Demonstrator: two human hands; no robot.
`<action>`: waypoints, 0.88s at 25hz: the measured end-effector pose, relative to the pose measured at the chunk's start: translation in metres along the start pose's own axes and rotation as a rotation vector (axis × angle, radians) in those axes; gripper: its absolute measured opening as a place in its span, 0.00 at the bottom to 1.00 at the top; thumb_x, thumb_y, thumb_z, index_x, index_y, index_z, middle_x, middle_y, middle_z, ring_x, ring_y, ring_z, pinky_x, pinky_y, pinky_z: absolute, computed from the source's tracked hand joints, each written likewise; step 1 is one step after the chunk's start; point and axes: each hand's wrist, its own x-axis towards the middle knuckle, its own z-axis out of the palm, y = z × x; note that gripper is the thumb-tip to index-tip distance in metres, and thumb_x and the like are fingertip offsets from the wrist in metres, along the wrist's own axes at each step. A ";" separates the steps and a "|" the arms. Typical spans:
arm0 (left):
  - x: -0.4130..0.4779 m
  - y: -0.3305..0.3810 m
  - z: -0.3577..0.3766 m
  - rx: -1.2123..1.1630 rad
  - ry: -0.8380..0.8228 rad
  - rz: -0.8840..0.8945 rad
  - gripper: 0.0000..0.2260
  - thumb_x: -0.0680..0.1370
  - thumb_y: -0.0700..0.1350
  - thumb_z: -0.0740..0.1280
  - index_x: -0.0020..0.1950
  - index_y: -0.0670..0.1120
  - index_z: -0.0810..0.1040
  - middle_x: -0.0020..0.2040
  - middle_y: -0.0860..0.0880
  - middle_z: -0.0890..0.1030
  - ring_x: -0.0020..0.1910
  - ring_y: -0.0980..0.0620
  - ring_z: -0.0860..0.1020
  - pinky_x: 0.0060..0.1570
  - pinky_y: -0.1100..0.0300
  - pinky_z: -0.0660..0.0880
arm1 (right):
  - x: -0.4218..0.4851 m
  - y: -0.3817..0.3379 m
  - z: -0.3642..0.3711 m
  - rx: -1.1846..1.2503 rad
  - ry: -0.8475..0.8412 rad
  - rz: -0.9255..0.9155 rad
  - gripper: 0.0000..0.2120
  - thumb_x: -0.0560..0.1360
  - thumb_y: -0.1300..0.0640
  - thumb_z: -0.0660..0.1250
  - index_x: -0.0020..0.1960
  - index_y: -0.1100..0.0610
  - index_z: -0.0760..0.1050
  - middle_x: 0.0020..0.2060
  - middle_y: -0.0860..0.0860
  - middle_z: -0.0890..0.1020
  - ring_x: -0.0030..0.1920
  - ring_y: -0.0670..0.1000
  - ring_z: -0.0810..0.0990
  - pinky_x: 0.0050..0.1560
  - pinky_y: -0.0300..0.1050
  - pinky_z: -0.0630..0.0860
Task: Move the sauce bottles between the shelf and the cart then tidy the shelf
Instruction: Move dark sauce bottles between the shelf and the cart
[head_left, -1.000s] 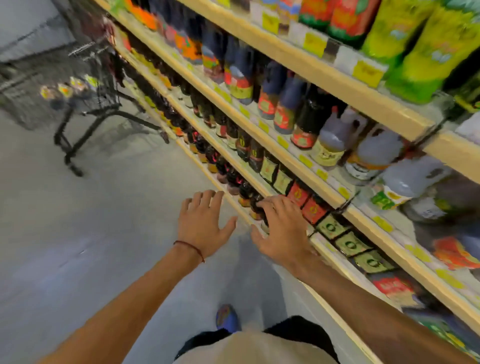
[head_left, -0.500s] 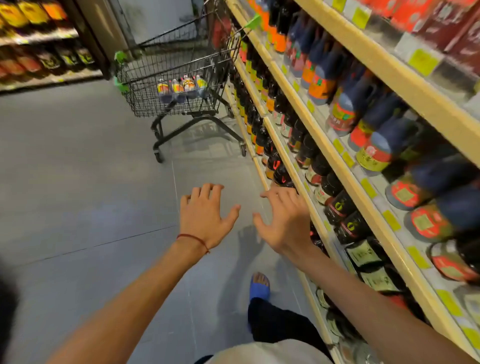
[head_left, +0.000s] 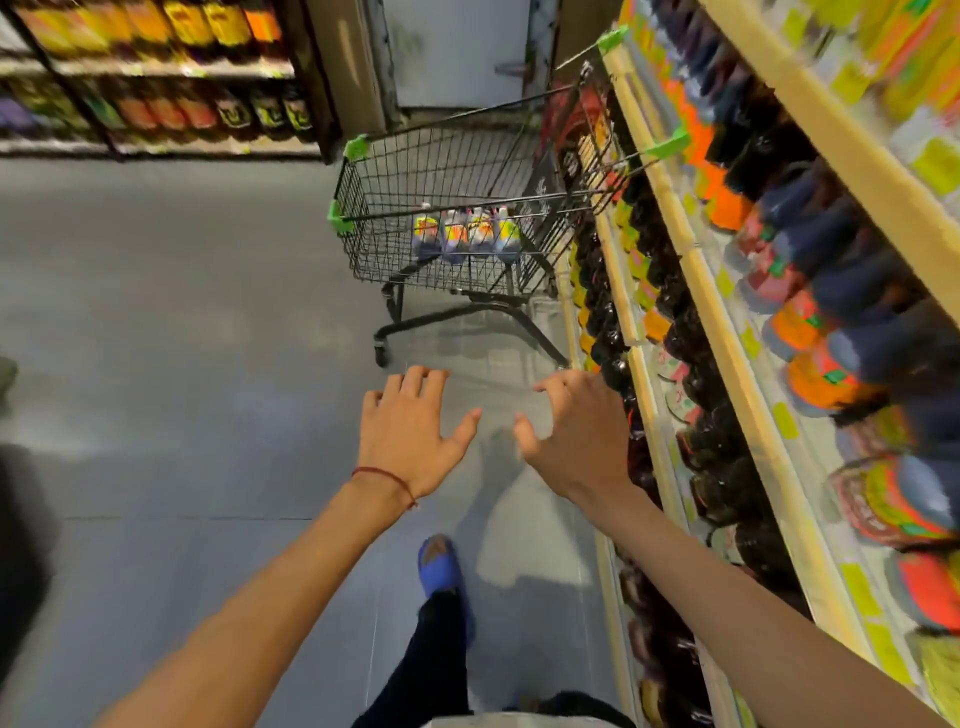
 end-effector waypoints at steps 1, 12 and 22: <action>0.024 -0.011 0.004 0.000 0.003 0.003 0.28 0.76 0.68 0.55 0.66 0.51 0.71 0.60 0.50 0.74 0.57 0.46 0.74 0.52 0.49 0.72 | 0.024 0.000 0.010 0.001 0.004 -0.006 0.19 0.70 0.44 0.69 0.55 0.54 0.80 0.53 0.50 0.81 0.58 0.56 0.77 0.57 0.52 0.71; 0.304 -0.111 0.026 -0.046 0.002 0.080 0.28 0.74 0.67 0.56 0.64 0.50 0.72 0.57 0.51 0.74 0.54 0.46 0.74 0.50 0.50 0.72 | 0.291 -0.013 0.102 -0.028 0.046 0.008 0.19 0.71 0.43 0.68 0.56 0.53 0.80 0.52 0.48 0.80 0.57 0.53 0.75 0.55 0.51 0.71; 0.531 -0.148 0.085 -0.007 -0.084 0.041 0.26 0.75 0.69 0.54 0.63 0.52 0.70 0.56 0.52 0.73 0.54 0.49 0.73 0.54 0.48 0.72 | 0.510 0.037 0.201 0.031 -0.016 -0.006 0.18 0.73 0.41 0.67 0.55 0.53 0.79 0.53 0.48 0.80 0.57 0.53 0.76 0.56 0.52 0.74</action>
